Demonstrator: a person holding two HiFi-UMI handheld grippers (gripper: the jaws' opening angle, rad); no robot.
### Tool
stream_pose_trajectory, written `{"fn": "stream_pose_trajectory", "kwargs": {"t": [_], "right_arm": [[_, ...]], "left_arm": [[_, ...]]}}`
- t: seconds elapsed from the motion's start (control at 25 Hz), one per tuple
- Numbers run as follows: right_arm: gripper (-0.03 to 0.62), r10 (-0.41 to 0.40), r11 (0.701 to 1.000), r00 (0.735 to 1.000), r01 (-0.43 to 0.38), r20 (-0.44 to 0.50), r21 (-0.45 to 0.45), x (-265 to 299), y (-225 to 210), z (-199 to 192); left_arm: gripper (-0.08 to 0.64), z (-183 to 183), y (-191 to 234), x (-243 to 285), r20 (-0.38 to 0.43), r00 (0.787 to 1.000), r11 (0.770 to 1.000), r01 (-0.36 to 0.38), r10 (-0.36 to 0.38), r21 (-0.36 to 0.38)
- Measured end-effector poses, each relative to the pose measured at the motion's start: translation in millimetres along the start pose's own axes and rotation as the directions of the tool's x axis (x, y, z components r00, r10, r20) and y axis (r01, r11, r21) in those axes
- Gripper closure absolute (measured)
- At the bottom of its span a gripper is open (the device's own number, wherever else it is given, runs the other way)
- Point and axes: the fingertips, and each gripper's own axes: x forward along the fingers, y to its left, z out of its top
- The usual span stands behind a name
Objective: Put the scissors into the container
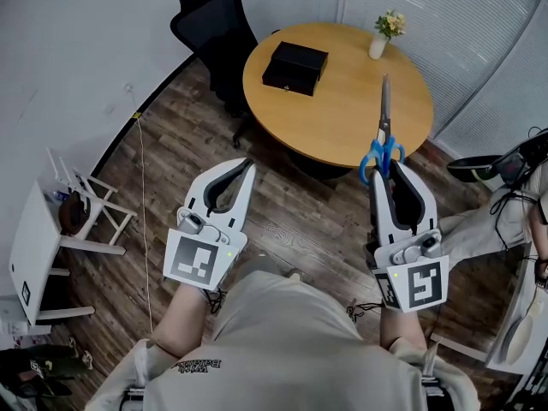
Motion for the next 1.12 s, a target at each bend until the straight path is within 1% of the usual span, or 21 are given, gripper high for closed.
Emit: {"fn": "stream_pose_trajectory", "kwargs": {"t": [0.28,0.4,0.6,0.88,1.12], "right_arm": [[0.503,0.015,1.0,1.0,-0.015,0.01,0.01,0,-2,-4],[0.503,0.021,1.0,1.0,-0.021,0.019,-0.005,0,-5,-9],[0.503,0.02,1.0,0.999,-0.02,0.034,-0.022,7,-10,-23],[0.503,0.026,1.0,0.999,-0.026,0.028,0.002,40,-16,-49],[0.503,0.029,1.0,1.0,-0.029,-0.004,0.006,94,-15,-59]], "left_arm": [[0.539,5,-6,2,0.02,1.0,1.0,-0.006,0.006,0.008],[0.54,5,-7,6,0.058,0.998,1.0,-0.018,0.017,0.01],[0.54,-6,-5,14,0.078,0.997,0.999,-0.022,0.02,0.025],[0.539,-31,19,39,0.057,0.998,1.0,-0.022,0.021,0.021],[0.54,-41,68,65,0.04,0.999,1.0,-0.014,0.015,-0.003]]}}
